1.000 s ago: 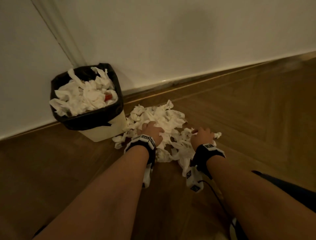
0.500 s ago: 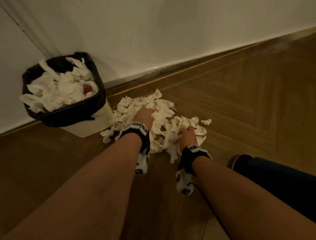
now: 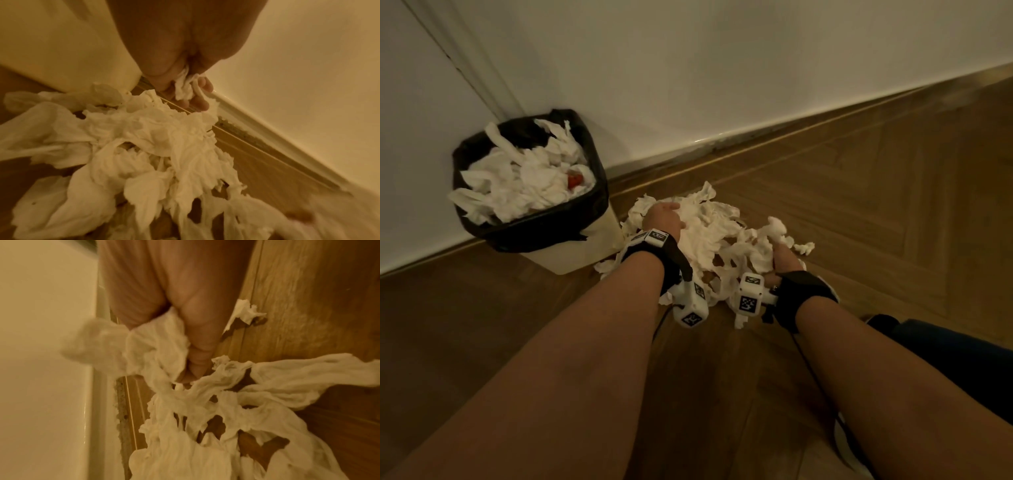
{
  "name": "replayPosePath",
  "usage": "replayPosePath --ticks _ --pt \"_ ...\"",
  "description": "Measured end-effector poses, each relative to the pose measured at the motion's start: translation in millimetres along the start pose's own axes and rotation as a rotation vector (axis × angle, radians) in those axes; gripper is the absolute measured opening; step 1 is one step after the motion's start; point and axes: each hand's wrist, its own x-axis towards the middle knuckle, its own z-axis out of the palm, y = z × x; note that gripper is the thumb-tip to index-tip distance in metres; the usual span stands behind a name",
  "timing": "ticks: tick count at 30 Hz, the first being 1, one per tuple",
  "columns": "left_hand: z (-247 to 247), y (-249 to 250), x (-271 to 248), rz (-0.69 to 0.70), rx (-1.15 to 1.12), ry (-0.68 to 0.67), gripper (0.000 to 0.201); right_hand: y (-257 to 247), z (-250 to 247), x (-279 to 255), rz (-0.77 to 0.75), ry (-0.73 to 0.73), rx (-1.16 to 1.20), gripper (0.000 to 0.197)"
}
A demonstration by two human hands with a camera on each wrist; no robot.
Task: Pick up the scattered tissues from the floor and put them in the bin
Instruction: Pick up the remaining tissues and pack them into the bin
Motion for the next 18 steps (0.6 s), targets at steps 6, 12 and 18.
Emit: replayPosePath --ticks 6,12,18 --pt "-7.0 -4.0 10.6 0.001 0.022 -0.021 0.039 3.8 10.3 -8.9 0.04 -0.063 0.247 0.029" --pt "-4.5 -4.1 5.9 -0.097 -0.009 -0.096 0.042 0.4 11.7 -11.0 0.161 -0.231 0.238 0.019" --pt "-0.9 -4.2 -5.6 -0.281 -0.454 -0.061 0.046 1.9 11.9 -14.9 0.107 -0.325 0.197 0.02"
